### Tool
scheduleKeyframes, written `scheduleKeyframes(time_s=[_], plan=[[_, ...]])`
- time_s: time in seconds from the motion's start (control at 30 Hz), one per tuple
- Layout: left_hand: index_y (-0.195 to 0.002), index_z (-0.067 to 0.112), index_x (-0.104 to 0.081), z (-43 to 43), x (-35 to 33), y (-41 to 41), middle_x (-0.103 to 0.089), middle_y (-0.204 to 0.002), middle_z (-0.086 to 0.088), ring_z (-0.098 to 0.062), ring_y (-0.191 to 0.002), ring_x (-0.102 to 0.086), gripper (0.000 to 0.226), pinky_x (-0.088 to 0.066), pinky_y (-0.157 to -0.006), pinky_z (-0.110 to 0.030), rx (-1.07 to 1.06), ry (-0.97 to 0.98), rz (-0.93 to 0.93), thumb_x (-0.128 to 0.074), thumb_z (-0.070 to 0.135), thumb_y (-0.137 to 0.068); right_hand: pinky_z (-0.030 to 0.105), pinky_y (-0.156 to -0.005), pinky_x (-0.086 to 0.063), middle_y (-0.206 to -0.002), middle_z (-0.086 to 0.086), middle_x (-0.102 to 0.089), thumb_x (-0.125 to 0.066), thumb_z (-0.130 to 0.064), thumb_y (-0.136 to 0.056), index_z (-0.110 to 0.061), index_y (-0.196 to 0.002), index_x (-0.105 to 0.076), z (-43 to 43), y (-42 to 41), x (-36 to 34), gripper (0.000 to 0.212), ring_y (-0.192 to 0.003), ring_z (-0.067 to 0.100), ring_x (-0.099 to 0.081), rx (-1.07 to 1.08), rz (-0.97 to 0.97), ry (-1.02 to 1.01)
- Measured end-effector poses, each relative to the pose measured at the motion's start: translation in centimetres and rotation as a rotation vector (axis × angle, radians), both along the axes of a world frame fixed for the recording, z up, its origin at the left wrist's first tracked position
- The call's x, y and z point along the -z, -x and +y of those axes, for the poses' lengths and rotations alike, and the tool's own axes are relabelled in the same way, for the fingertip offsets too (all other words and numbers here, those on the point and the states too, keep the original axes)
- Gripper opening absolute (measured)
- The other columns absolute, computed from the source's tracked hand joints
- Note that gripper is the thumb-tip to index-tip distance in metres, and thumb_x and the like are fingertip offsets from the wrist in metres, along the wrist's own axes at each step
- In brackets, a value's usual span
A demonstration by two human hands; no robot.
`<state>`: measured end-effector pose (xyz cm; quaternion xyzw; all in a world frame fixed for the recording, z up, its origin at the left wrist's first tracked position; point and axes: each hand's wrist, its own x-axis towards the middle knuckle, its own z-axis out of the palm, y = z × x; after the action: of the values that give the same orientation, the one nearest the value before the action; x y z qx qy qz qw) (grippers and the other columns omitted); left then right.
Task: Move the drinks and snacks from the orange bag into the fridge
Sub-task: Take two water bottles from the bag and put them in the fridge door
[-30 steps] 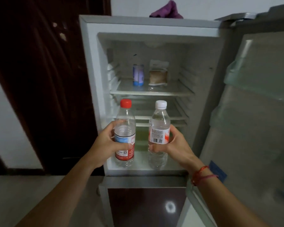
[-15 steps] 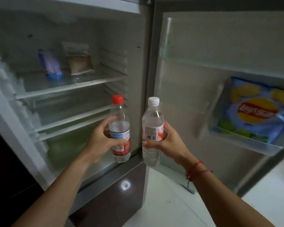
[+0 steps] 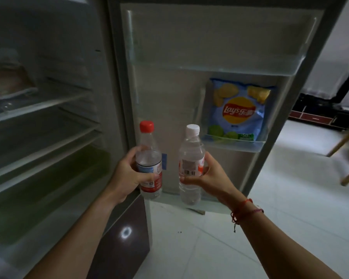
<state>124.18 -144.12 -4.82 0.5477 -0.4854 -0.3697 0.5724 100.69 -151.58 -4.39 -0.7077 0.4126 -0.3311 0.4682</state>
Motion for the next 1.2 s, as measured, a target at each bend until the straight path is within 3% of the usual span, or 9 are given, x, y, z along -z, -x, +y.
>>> scheduleKeyframes(time_s=[0.27, 0.57, 0.83, 1.07, 1.2], plan=[[-0.114, 0.034, -0.059, -1.1, 0.3, 0.2, -0.074, -0.104, 0.012, -0.009, -0.098, -0.07, 0.074, -0.057, -0.078, -0.025, -0.003, -0.008, -0.01, -0.081, -0.014, -0.063, 0.047, -0.098, -0.055, -0.111, -0.002, -0.073, -0.092, -0.011, -0.065, -0.031, -0.121, -0.056, -1.3, 0.0, 1.3, 0.07, -0.101, 0.016, -0.072, 0.013, -0.023, -0.026], [-0.119, 0.034, -0.059, -4.0, 2.0, -1.1, -0.071, -0.112, 0.006, -0.016, -0.107, -0.067, 0.078, -0.054, -0.089, -0.035, -0.026, -0.029, -0.068, -0.082, -0.014, -0.061, 0.047, -0.098, -0.055, -0.112, -0.002, -0.072, -0.094, -0.013, -0.063, -0.028, -0.119, -0.057, -4.0, -1.7, 3.1, 0.069, -0.102, 0.016, -0.071, 0.027, 0.011, -0.056], [-0.11, 0.037, -0.056, -7.2, 4.8, -1.5, -0.068, -0.107, 0.008, 0.0, -0.093, -0.066, 0.079, -0.053, -0.072, -0.013, -0.072, -0.066, -0.141, -0.083, -0.015, -0.057, 0.036, -0.095, -0.054, -0.118, -0.007, -0.068, -0.093, -0.011, -0.063, -0.033, -0.126, -0.051, -6.4, -3.1, 6.0, 0.079, -0.106, 0.015, -0.067, 0.06, 0.076, -0.068], [-0.116, 0.029, -0.054, -10.1, 7.8, -1.8, -0.067, -0.103, 0.01, 0.004, -0.087, -0.064, 0.077, -0.053, -0.072, -0.013, -0.058, -0.154, -0.181, -0.085, -0.011, -0.057, 0.037, -0.094, -0.053, -0.118, -0.006, -0.068, -0.093, -0.016, -0.061, -0.034, -0.122, -0.054, -9.0, -4.1, 9.1, 0.075, -0.107, 0.018, -0.065, 0.118, 0.157, -0.089], [-0.115, 0.03, -0.052, -11.3, 9.8, -1.6, -0.066, -0.103, 0.013, -0.004, -0.095, -0.064, 0.077, -0.051, -0.076, -0.021, -0.038, -0.21, -0.169, -0.087, -0.007, -0.058, 0.038, -0.094, -0.055, -0.117, -0.007, -0.07, -0.094, -0.021, -0.06, -0.03, -0.125, -0.057, -10.0, -4.0, 11.2, 0.075, -0.106, 0.018, -0.066, 0.14, 0.198, -0.091]])
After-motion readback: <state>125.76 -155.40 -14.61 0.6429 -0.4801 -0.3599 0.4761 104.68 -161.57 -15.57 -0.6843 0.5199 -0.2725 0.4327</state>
